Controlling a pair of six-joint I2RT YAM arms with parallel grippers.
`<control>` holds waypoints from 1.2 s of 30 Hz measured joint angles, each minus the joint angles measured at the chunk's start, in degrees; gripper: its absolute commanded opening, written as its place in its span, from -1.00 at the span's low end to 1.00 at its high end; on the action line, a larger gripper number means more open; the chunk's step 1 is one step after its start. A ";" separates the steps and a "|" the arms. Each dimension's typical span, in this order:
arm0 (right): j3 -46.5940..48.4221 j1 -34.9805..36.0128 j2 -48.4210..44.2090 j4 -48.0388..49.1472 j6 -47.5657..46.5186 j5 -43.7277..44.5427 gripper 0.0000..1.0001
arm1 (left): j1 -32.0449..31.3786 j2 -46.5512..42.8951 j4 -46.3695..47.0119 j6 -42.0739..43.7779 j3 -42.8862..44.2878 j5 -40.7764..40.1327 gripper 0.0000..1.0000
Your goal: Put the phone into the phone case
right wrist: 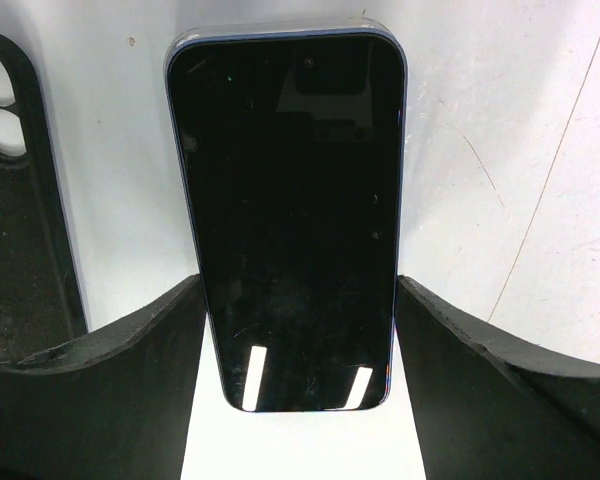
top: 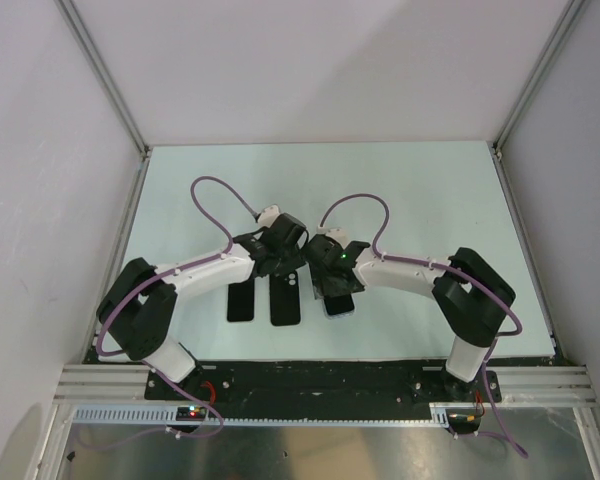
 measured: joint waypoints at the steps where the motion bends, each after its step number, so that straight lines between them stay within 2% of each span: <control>1: 0.00 0.00 0.04 0.09 0.00 0.00 0.39 | 0.00 0.00 0.00 0.00 0.00 0.00 -0.19; 5: 0.00 0.04 0.57 0.42 0.00 0.09 0.51 | 0.02 0.00 0.02 0.02 0.00 0.04 -0.19; 13: 0.07 0.20 0.81 0.66 0.31 0.85 0.88 | 0.24 0.00 -0.24 0.55 -0.02 0.20 -0.19; 22: 0.07 0.13 0.55 0.76 0.17 1.20 0.91 | 0.39 0.00 -0.50 1.14 -0.02 0.24 -0.18; 26: -0.46 -0.57 -2.84 1.90 -0.09 0.28 0.86 | 0.37 0.00 -0.17 1.60 -0.13 0.90 -0.17; 31: -3.63 -2.05 -12.50 4.02 0.37 -1.05 0.74 | 0.81 0.15 -0.50 4.39 0.26 2.23 -0.17; 33: -6.16 -2.54 -16.72 4.66 1.20 -1.14 0.61 | 1.22 1.57 -0.90 6.23 2.60 3.39 -0.19; 36: -11.52 -3.02 -23.50 4.37 3.52 -0.98 0.19 | 2.16 5.99 -0.55 8.63 8.94 5.73 -0.25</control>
